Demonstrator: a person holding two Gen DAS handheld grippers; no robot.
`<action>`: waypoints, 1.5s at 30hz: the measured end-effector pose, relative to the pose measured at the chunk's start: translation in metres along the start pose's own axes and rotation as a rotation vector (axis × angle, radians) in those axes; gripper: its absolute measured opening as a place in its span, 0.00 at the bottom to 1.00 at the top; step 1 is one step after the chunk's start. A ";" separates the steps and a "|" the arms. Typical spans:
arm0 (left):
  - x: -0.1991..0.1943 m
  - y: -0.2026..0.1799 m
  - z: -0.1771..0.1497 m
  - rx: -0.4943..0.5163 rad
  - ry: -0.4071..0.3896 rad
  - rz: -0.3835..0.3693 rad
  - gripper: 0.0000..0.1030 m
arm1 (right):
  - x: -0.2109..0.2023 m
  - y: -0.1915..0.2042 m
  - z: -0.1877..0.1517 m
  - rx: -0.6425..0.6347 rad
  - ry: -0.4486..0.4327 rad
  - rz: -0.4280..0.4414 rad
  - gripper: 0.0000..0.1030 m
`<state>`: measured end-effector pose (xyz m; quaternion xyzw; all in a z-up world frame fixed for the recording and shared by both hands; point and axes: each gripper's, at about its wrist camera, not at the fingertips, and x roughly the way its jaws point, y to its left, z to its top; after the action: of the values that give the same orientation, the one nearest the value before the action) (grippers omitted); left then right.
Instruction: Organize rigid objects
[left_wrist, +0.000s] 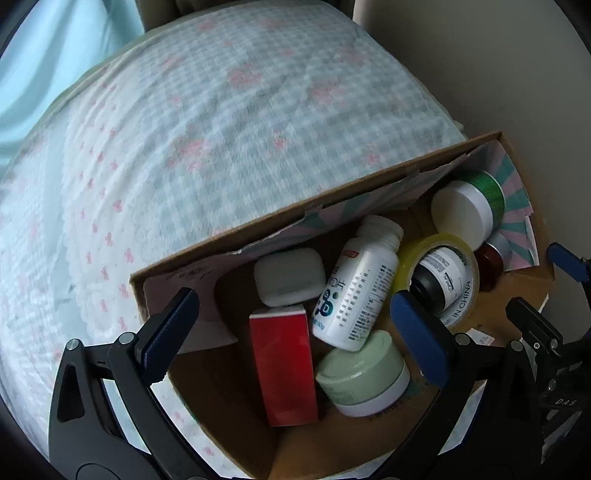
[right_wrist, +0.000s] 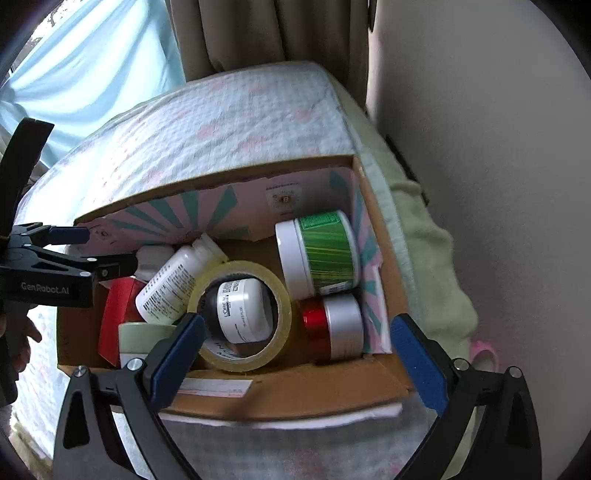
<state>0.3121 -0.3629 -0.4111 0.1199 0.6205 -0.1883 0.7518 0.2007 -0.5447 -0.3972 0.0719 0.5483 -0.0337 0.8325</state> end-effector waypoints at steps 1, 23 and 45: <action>-0.002 0.001 -0.001 -0.004 -0.001 -0.001 1.00 | -0.002 0.001 -0.001 0.003 0.004 0.004 0.97; -0.150 0.021 -0.048 -0.021 -0.191 -0.031 1.00 | -0.113 0.048 -0.013 -0.014 -0.072 0.007 0.97; -0.487 0.141 -0.254 -0.337 -0.767 0.212 1.00 | -0.390 0.247 -0.008 -0.189 -0.527 0.148 0.97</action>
<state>0.0703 -0.0655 0.0064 -0.0204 0.3027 -0.0370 0.9521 0.0719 -0.3083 -0.0220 0.0227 0.3073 0.0609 0.9494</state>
